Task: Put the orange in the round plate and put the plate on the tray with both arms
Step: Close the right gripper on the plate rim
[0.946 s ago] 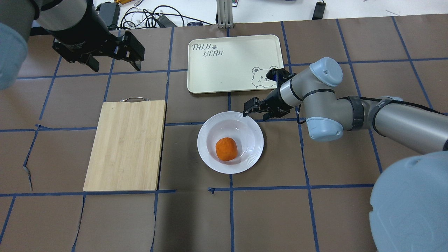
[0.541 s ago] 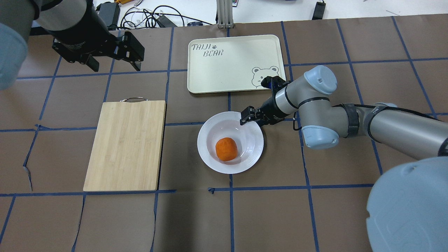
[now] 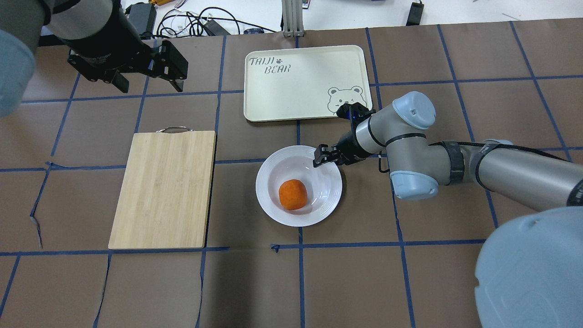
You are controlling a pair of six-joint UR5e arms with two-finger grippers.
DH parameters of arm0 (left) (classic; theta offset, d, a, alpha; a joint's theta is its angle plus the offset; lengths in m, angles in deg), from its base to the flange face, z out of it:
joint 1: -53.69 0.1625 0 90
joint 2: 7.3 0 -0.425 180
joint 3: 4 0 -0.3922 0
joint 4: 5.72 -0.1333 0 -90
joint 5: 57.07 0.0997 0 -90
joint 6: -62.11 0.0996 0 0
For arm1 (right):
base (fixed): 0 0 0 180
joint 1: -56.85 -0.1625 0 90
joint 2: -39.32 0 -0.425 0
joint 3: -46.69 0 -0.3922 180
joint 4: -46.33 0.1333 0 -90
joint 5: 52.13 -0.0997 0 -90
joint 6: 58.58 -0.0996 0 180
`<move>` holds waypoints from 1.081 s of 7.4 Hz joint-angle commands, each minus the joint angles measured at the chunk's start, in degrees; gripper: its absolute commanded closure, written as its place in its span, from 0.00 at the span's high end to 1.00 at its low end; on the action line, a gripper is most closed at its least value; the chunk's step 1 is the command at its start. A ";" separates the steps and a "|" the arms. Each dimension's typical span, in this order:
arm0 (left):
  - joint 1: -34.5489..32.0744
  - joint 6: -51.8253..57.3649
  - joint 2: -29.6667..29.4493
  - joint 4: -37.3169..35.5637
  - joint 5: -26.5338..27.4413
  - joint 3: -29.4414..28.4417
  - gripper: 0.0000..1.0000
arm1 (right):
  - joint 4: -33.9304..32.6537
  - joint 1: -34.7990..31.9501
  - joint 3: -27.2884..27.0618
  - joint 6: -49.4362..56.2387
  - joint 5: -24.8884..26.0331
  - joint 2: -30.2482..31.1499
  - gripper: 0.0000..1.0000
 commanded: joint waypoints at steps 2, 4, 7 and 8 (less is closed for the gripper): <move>0.00 0.00 0.00 0.00 0.00 0.00 1.00 | -0.40 -0.15 -1.11 0.15 -0.34 0.07 0.51; 0.00 0.00 0.00 0.00 0.09 0.00 1.00 | -0.40 -0.15 -1.03 1.11 -0.52 0.25 0.00; 0.00 -0.09 0.00 0.00 0.09 0.00 1.00 | -0.49 -0.15 -0.76 1.12 -0.52 1.56 0.00; 0.00 0.00 0.00 0.00 0.09 0.00 1.00 | -0.58 -0.07 -0.33 1.12 -0.60 2.52 0.00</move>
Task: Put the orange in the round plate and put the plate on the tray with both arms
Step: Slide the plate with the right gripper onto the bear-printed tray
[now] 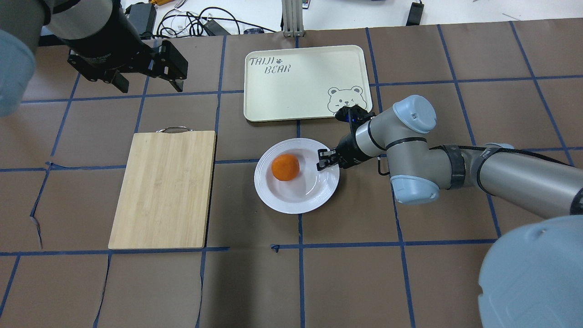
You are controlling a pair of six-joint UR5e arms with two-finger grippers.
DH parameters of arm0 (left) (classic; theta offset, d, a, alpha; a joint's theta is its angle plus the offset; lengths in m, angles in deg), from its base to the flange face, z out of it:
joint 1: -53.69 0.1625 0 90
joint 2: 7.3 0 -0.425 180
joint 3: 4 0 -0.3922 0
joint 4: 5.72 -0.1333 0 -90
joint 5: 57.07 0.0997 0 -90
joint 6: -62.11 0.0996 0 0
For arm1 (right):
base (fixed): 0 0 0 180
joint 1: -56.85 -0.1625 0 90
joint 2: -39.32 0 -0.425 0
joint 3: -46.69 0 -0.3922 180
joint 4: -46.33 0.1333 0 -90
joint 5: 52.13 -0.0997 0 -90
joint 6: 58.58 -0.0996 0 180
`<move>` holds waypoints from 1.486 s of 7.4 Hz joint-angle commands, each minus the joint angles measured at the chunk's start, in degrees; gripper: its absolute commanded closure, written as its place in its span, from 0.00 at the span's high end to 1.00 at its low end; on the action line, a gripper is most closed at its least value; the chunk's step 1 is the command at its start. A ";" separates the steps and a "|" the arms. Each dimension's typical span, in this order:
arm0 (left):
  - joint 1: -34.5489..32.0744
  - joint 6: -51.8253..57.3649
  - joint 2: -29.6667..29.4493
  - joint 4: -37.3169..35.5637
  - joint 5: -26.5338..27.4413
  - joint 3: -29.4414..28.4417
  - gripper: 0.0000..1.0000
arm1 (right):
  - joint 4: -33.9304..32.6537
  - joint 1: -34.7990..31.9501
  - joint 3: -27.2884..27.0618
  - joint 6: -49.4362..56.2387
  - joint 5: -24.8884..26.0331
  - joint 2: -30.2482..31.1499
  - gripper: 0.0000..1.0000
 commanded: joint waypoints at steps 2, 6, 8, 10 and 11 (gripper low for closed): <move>0.09 0.04 0.00 0.00 -0.08 0.00 1.00 | -1.74 1.30 2.09 -0.51 -4.53 3.20 0.00; 0.18 -0.05 -0.09 -0.09 -0.08 0.09 1.00 | 4.65 3.85 23.05 -0.78 -4.39 -7.29 0.00; 0.18 -0.05 -0.09 -0.09 -0.17 0.09 1.00 | 4.76 3.85 36.06 -1.13 -6.04 -18.44 0.00; 0.18 -0.05 -0.09 -0.09 -0.17 0.00 1.00 | 5.38 3.85 42.52 -3.76 -6.49 -24.19 0.00; 0.18 -0.05 -0.09 -0.09 -0.17 0.00 1.00 | 5.29 3.85 42.54 -3.77 -6.49 -24.82 0.00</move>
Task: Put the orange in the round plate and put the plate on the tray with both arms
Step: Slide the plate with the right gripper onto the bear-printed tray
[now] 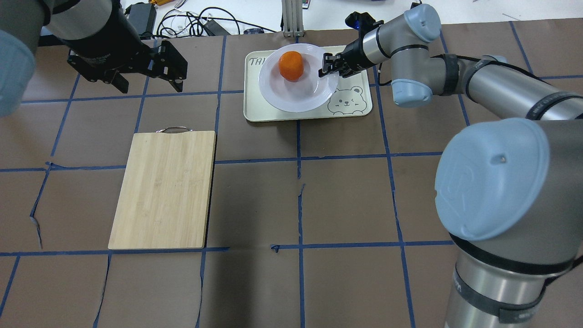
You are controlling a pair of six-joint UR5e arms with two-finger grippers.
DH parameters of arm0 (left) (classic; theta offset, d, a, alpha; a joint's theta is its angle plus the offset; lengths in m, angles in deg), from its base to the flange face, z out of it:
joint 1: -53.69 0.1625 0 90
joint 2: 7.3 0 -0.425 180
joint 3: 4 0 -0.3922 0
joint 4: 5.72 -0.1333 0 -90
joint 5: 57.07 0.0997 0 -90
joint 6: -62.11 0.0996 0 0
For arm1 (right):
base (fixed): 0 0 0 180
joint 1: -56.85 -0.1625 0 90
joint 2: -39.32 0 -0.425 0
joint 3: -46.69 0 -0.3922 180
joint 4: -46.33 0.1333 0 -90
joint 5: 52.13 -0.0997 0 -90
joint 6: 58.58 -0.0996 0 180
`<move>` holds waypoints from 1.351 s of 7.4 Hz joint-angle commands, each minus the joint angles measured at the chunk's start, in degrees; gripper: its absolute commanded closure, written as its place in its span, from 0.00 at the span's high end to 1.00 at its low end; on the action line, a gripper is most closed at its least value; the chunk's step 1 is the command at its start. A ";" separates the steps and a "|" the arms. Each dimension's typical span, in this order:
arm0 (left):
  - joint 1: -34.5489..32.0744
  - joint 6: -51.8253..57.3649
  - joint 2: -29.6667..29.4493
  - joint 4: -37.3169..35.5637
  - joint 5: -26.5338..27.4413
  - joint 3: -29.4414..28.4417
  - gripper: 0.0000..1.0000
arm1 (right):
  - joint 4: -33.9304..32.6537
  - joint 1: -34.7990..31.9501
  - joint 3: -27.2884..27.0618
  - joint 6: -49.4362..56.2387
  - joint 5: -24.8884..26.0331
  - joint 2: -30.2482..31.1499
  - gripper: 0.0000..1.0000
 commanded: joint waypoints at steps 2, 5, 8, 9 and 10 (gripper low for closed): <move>0.00 0.00 0.00 0.00 0.00 -0.04 1.00 | 0.03 0.00 1.52 -0.45 0.57 -2.95 0.00; 0.00 0.00 0.08 0.00 0.00 -0.04 1.00 | 0.12 0.00 0.90 -0.45 1.19 -3.48 0.17; 0.00 0.00 0.08 0.00 0.00 -0.04 1.00 | 0.38 0.09 1.43 -8.15 5.93 -0.86 1.00; 0.00 0.00 0.08 0.00 0.00 -0.04 1.00 | 4.12 0.01 1.00 -8.36 10.55 2.38 1.00; 0.00 0.00 0.08 0.00 0.00 -0.04 1.00 | 15.30 0.18 1.60 -8.10 14.86 6.76 1.00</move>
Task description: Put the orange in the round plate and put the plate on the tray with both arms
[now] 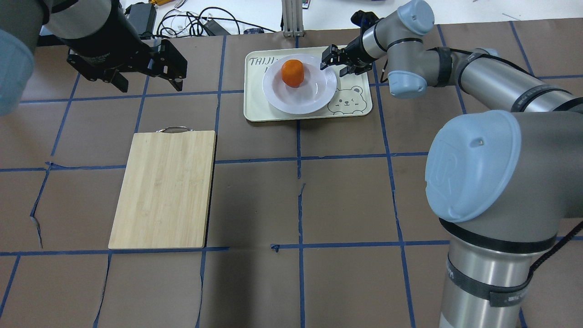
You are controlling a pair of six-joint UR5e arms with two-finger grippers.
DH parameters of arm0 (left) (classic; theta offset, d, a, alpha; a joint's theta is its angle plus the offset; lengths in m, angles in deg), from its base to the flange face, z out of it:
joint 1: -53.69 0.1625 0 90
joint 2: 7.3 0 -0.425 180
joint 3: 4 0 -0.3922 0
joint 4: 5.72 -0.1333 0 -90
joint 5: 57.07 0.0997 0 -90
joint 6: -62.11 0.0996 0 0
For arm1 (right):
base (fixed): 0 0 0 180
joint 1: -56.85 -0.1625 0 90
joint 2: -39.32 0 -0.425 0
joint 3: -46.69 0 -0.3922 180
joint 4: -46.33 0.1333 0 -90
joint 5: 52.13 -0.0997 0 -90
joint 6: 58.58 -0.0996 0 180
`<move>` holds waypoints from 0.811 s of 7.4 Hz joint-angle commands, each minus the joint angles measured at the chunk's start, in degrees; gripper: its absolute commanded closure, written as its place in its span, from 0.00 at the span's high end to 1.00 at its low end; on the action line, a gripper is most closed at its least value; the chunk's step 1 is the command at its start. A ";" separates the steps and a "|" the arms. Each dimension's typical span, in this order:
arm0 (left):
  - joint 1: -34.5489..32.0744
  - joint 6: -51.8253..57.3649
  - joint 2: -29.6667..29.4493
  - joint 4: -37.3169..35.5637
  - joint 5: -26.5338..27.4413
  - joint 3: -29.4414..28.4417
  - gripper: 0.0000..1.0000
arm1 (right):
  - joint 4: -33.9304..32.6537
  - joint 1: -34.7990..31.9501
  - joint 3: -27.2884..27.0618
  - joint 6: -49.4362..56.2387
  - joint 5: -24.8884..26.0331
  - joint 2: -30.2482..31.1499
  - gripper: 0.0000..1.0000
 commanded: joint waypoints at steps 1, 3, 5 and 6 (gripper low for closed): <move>0.00 0.00 0.00 0.00 0.00 0.00 1.00 | 16.65 0.11 -0.54 -0.68 8.64 10.51 1.00; 0.00 0.00 0.00 0.00 0.00 0.00 1.00 | 36.83 -0.07 -0.98 -0.50 17.79 22.20 1.00; 0.00 0.00 0.00 0.00 0.00 0.00 1.00 | 52.51 -0.16 -1.42 0.02 22.81 30.84 1.00; 0.00 0.00 0.00 0.00 0.00 0.00 1.00 | 54.41 -0.16 -2.64 -0.06 23.09 33.40 1.00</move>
